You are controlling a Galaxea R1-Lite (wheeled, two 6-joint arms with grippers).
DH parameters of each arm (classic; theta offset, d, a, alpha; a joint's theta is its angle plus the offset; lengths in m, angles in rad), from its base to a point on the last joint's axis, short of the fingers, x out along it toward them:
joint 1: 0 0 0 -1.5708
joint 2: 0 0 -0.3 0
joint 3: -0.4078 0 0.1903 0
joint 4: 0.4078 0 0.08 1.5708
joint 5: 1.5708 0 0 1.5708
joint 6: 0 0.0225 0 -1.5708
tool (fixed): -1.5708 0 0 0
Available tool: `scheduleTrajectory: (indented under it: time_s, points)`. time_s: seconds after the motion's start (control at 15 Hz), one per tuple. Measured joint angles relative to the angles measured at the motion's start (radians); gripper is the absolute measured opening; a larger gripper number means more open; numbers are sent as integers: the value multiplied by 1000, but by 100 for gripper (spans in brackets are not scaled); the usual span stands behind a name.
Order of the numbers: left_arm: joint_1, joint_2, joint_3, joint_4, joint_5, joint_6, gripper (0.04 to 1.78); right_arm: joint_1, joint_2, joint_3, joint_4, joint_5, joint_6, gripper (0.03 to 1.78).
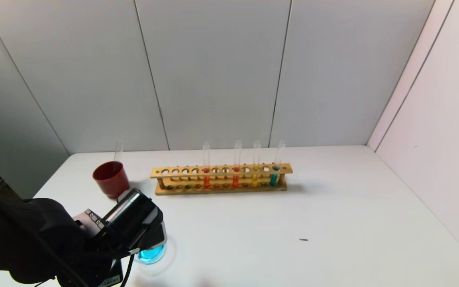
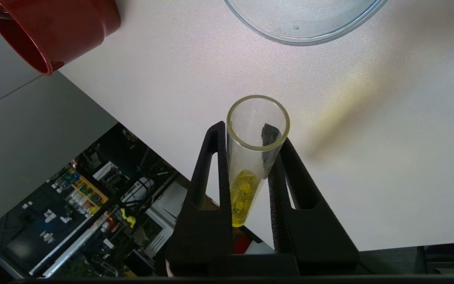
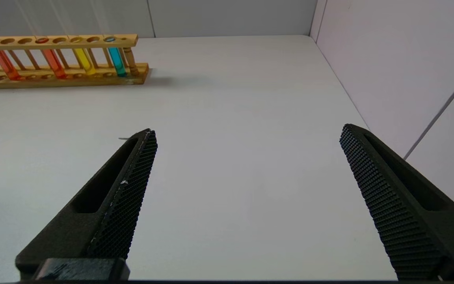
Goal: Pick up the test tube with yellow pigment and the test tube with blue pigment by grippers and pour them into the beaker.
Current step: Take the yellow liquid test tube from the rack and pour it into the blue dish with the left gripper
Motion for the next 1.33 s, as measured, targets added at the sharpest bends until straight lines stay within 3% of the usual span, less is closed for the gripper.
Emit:
scheduleTrajectory:
  time_s: [1.33]
  points:
    - [-1,227,-226,238,74,1,31,0,0,0,0,0,0,170]
